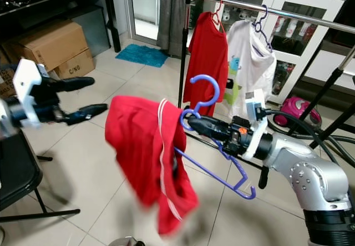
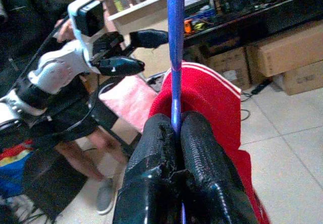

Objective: Hang hanger

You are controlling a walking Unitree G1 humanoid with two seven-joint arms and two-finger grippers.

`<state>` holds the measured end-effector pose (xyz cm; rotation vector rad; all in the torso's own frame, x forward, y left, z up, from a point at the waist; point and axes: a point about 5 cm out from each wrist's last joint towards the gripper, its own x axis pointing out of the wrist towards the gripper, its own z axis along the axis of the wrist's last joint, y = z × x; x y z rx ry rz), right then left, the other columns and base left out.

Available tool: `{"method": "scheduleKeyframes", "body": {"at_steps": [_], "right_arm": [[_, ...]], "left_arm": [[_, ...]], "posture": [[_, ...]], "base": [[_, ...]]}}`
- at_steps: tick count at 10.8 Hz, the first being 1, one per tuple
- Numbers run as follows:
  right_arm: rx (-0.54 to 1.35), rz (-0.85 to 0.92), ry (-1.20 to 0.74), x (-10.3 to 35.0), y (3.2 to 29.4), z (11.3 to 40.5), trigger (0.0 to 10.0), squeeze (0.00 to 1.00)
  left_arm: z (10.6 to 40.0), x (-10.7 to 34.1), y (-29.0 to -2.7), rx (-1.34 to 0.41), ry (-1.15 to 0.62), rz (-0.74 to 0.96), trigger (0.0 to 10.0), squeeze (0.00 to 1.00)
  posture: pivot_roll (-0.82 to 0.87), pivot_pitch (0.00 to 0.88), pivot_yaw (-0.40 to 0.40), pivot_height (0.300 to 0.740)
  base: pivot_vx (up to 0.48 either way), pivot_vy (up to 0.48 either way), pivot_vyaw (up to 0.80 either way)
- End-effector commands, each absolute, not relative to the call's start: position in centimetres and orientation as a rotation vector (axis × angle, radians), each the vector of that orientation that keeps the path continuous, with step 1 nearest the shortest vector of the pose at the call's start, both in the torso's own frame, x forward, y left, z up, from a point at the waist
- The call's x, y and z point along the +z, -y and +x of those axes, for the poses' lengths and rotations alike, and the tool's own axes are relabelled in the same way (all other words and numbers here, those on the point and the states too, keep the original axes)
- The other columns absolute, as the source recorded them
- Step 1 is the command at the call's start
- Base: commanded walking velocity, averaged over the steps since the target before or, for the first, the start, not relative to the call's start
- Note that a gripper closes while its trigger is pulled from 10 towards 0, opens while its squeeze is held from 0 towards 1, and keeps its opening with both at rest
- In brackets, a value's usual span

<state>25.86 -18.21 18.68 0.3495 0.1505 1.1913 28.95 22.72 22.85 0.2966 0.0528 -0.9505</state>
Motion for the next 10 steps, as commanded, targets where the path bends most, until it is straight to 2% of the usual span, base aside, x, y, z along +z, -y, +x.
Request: {"method": "scheduleKeyframes", "body": {"at_steps": [1, 3, 4, 5, 6, 7, 10], "right_arm": [[1.24, 0.352, -0.095, 20.0, 18.3, 25.8, 10.0, 0.0], [1.293, 0.374, -0.086, 20.5, 18.3, 25.4, 10.0, 0.0], [1.314, 0.388, -0.082, 20.6, 18.3, 25.3, 10.0, 0.0], [1.327, 0.395, -0.079, 20.7, 18.3, 25.2, 10.0, 0.0], [1.338, 0.397, -0.078, 20.9, 18.3, 25.2, 10.0, 0.0], [1.34, 0.394, -0.074, 20.9, 18.4, 25.2, 10.0, 0.0], [1.345, 0.394, -0.062, 21.1, 18.5, 25.2, 10.0, 0.0]], "left_arm": [[28.8, 22.4, -22.8, -0.99, -0.1, 0.295, 10.0, 0.0], [29.1, 20.3, -23.6, -0.988, -0.183, 0.273, 10.0, 0.0], [29.6, 19.6, -24.1, -0.962, -0.196, 0.256, 6.2, 0.0], [29.9, 19.5, -24.3, -0.953, -0.189, 0.239, 1.8, 0.0], [30.1, 19.3, -24.1, -0.973, -0.184, 0.223, 0.0, 0.0], [29.8, 19.3, -23.2, -1.044, -0.168, 0.187, 0.0, 0.0], [29.6, 18.6, -22.7, -1.11, -0.188, 0.153, 0.0, 0.0]], "posture": [[0.09, 0.0, 0.0, 0.74], [0.09, 0.0, 0.0, 0.74], [0.09, 0.0, 0.001, 0.74], [0.09, 0.0, 0.001, 0.74], [0.09, 0.0, 0.001, 0.74], [0.08, 0.0, 0.005, 0.74], [0.08, 0.0, 0.005, 0.74]], "base": [[0.0, 0.0, 0.0], [0.0, 0.0, 0.0], [0.0, 0.0, 0.0], [0.0, 0.0, 0.0], [0.0, 0.0, 0.0], [0.0, 0.0, 0.0], [0.0, 0.0, 0.0]]}}
